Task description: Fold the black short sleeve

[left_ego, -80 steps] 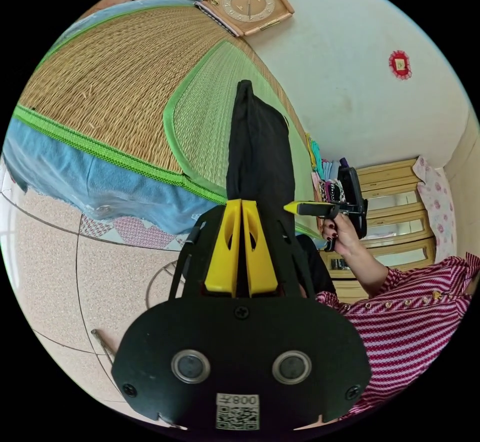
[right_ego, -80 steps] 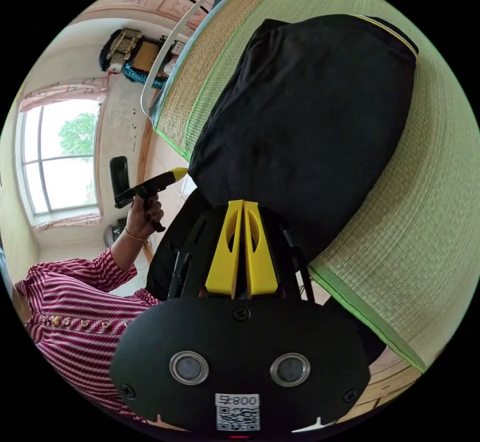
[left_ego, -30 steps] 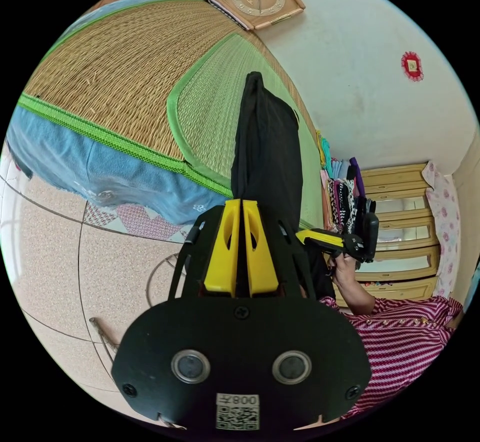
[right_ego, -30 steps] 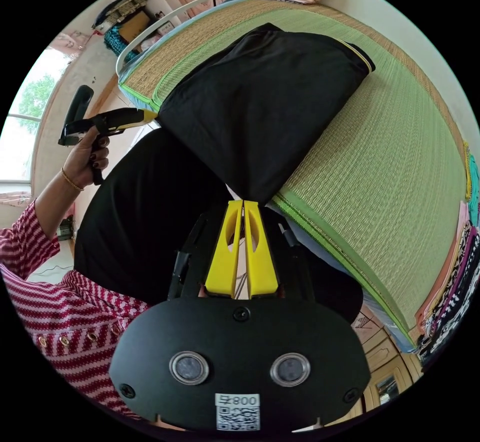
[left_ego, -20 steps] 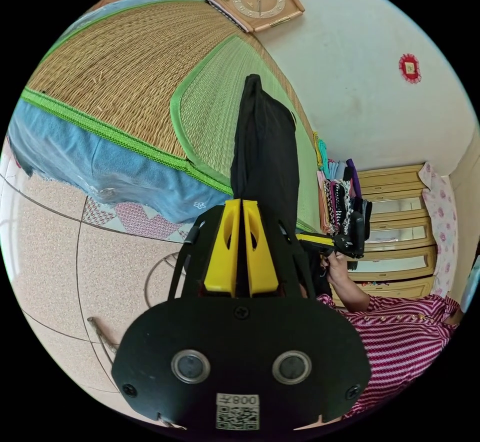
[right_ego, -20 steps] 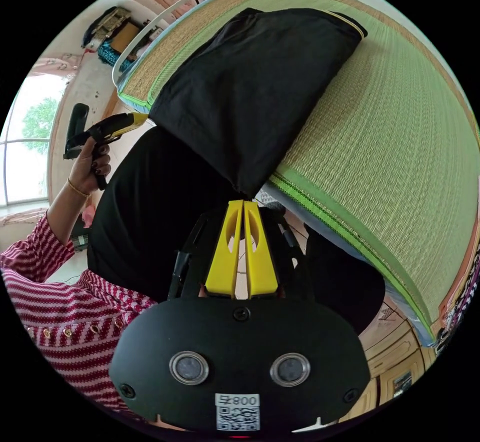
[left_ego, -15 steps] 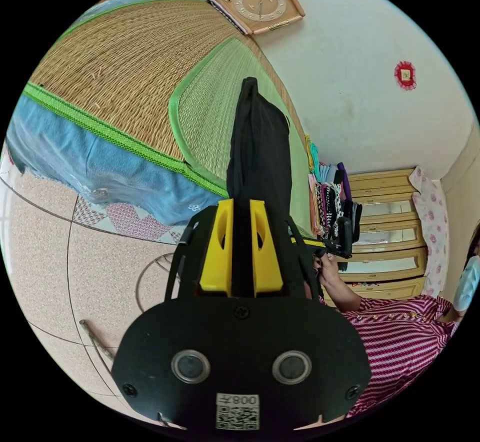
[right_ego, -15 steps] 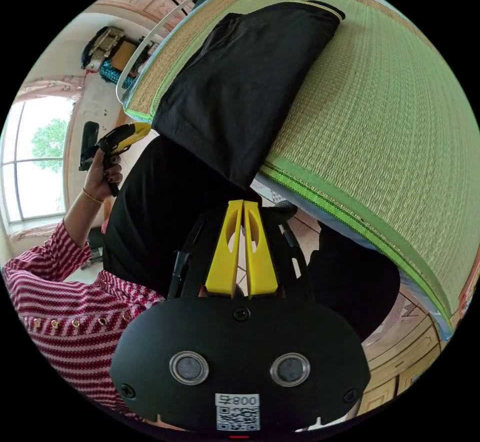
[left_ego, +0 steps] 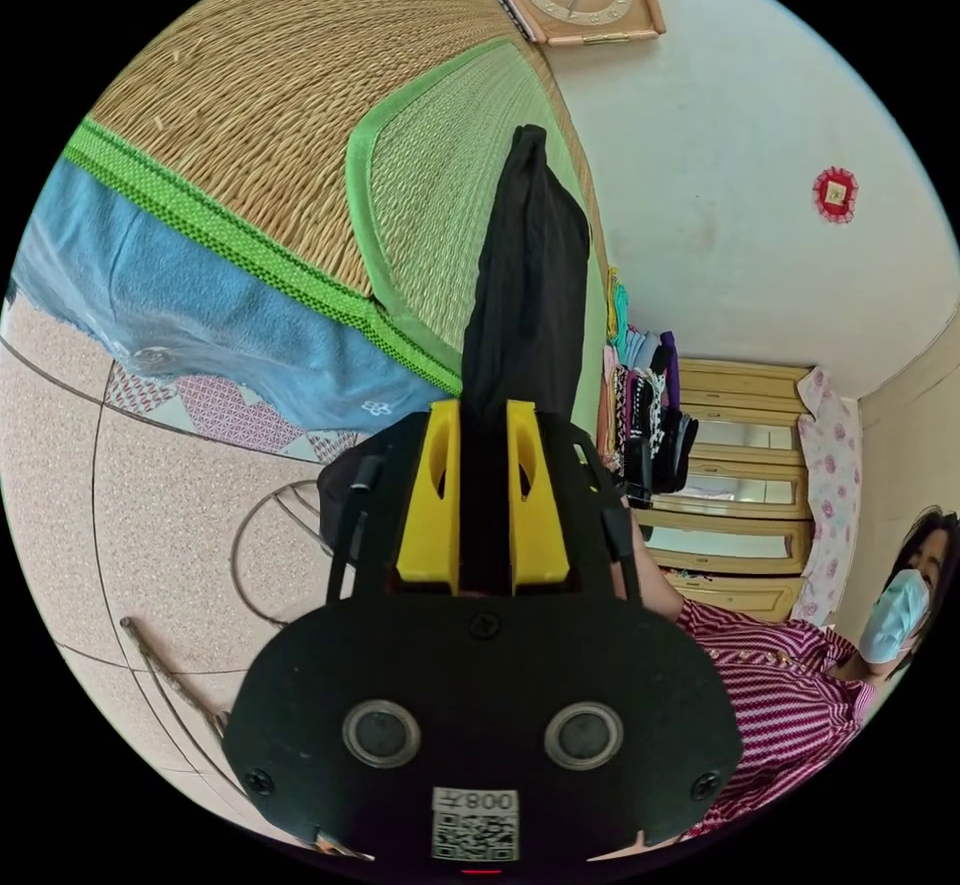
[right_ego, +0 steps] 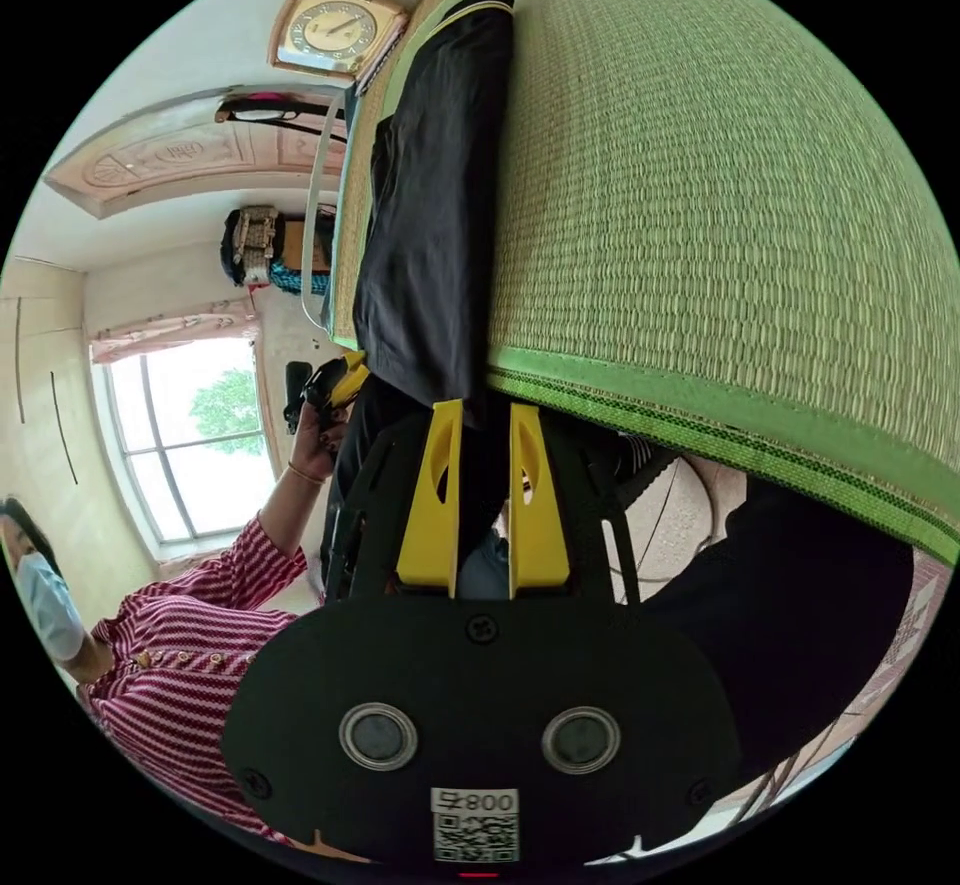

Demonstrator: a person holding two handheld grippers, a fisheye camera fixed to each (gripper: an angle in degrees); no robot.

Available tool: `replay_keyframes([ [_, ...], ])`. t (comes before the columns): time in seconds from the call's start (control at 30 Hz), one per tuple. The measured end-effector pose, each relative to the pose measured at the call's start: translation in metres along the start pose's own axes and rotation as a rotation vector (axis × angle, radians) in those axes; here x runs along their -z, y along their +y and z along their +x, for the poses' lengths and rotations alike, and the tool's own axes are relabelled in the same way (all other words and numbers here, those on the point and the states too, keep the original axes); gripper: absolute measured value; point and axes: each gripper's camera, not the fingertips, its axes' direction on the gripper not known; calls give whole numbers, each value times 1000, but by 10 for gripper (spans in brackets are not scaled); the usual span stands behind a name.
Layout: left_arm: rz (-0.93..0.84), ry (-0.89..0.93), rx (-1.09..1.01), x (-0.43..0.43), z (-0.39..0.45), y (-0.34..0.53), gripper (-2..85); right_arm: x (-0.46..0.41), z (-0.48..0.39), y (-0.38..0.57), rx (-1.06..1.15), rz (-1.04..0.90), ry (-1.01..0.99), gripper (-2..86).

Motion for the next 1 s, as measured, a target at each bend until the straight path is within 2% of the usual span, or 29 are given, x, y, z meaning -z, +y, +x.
replay_keyframes([
  [0.13, 9, 3, 2, 6, 7, -6, 60, -26, 33, -2, -4, -11, -65, 30],
  [0.47, 12, 30, -48, 25, 31, -8, 51, -60, 82, 27, 14, -8, -160, 12],
  [0.73, 50, 98, -4, 27, 27, -17, 95, -105, 124, 32, -14, -9, -206, 28],
  [1.0, -43, 91, -4, 3, 37, -40, 108, -137, 159, 31, -56, 37, -256, 81],
])
